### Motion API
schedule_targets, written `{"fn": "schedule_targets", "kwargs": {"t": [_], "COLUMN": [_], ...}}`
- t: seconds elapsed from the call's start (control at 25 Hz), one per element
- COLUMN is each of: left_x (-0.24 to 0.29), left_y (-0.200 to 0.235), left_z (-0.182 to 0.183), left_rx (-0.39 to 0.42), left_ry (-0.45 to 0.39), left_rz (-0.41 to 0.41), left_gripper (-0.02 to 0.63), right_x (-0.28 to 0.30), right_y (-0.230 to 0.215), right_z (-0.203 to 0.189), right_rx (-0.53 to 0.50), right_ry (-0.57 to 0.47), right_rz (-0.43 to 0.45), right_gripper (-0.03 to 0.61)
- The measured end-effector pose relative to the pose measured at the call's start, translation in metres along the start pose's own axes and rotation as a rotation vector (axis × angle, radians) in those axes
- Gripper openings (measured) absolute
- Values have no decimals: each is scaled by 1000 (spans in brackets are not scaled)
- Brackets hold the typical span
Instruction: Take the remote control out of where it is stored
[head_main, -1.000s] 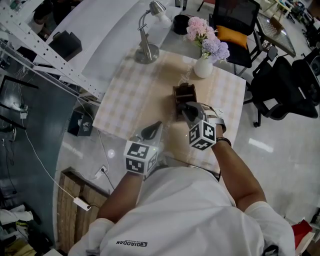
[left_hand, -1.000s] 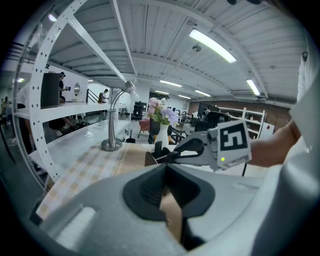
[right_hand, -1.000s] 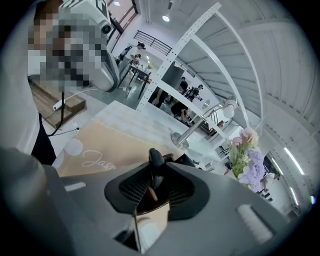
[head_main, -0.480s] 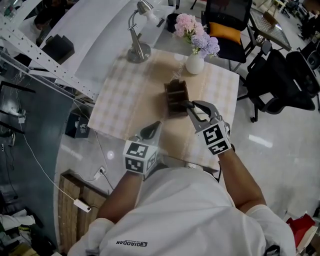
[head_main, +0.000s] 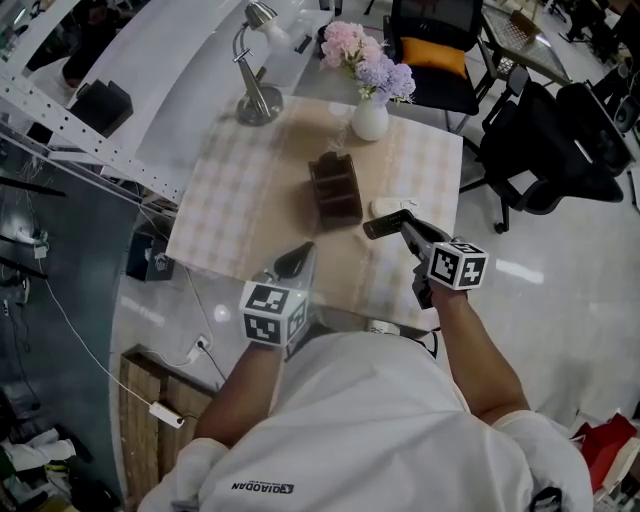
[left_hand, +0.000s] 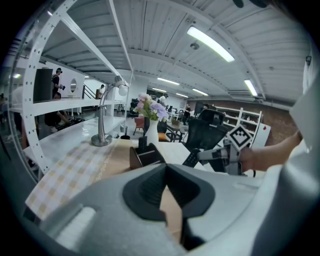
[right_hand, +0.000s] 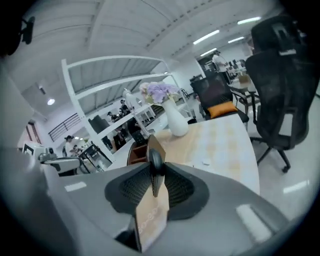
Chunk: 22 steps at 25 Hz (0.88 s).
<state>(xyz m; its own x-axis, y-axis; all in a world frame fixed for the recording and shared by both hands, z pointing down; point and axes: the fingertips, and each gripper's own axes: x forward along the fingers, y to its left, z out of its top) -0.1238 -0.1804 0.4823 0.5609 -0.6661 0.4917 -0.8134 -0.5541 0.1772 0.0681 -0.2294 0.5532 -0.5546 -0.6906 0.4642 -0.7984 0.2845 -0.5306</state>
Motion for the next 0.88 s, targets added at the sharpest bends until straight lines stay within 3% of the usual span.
{"fn": "schedule_targets", "kwargs": {"t": [0.4, 0.88], "left_x": [-6, -15], "left_y": [-13, -17], "left_z": [-3, -10], "left_rx": [-3, -24], "left_ry": [-8, -14], "left_rz": [22, 57], "left_gripper": [3, 3], "right_x": [0, 7], "right_y": [-64, -111], "right_z": [-40, -65], "right_rx": [402, 381], "right_ry": [-28, 79], "right_rz": [-44, -207], "right_gripper": [87, 118]}}
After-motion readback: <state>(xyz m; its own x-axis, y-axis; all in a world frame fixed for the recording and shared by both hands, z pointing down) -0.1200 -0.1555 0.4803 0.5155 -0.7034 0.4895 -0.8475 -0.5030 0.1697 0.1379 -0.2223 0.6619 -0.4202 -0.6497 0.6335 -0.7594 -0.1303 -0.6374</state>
